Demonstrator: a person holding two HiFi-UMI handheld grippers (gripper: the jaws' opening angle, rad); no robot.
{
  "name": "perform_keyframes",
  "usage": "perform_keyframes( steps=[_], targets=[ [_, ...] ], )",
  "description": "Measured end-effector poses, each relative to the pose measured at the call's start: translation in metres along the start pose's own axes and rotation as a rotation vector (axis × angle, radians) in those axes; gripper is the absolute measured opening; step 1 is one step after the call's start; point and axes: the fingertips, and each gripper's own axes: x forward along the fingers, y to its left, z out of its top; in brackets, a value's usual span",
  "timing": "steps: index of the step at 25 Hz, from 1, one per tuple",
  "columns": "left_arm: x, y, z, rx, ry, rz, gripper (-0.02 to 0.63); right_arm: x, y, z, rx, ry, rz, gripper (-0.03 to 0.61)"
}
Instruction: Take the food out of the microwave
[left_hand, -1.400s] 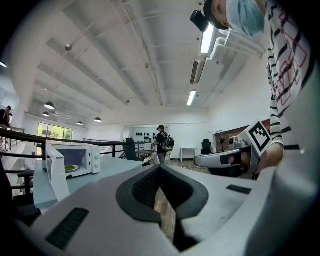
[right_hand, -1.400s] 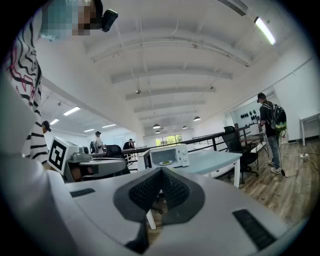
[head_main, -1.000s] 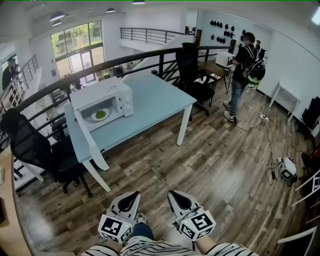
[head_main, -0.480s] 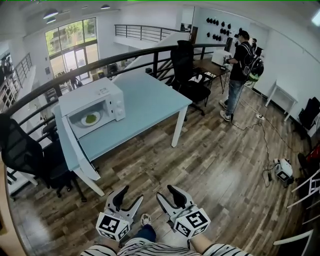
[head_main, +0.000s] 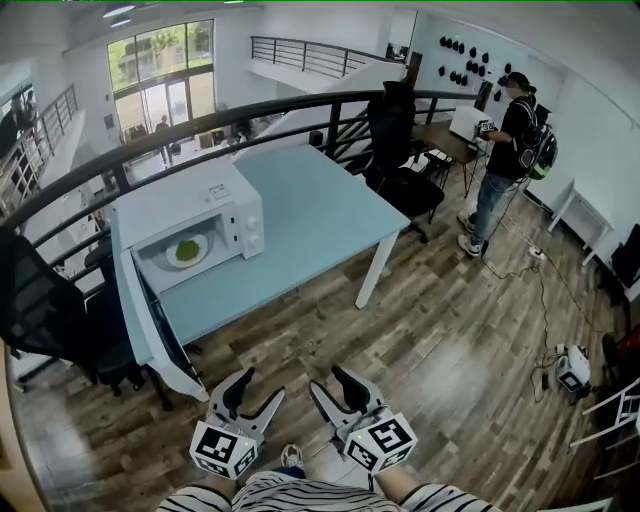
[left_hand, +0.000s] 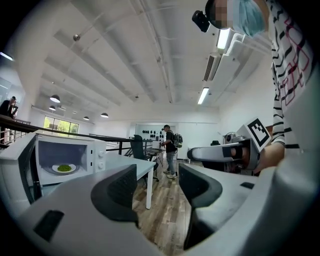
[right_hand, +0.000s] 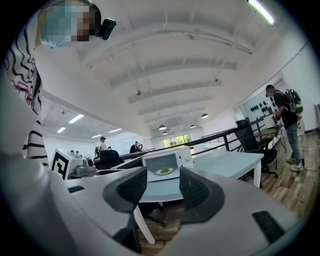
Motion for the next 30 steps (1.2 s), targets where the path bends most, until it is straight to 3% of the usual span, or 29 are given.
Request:
perform_keyframes(
  steps=[11, 20, 30],
  targets=[
    [0.036, 0.091, 0.004, -0.034, -0.012, 0.1, 0.25, 0.113, -0.03, 0.008, 0.017, 0.028, 0.067, 0.196],
    [0.056, 0.145, 0.002, -0.074, -0.018, 0.327, 0.252, 0.187, -0.059, 0.012, 0.007, 0.08, 0.235, 0.196],
    [0.087, 0.172, -0.001, -0.111, -0.048, 0.569, 0.252, 0.242, -0.099, 0.018, -0.021, 0.125, 0.428, 0.196]
  ],
)
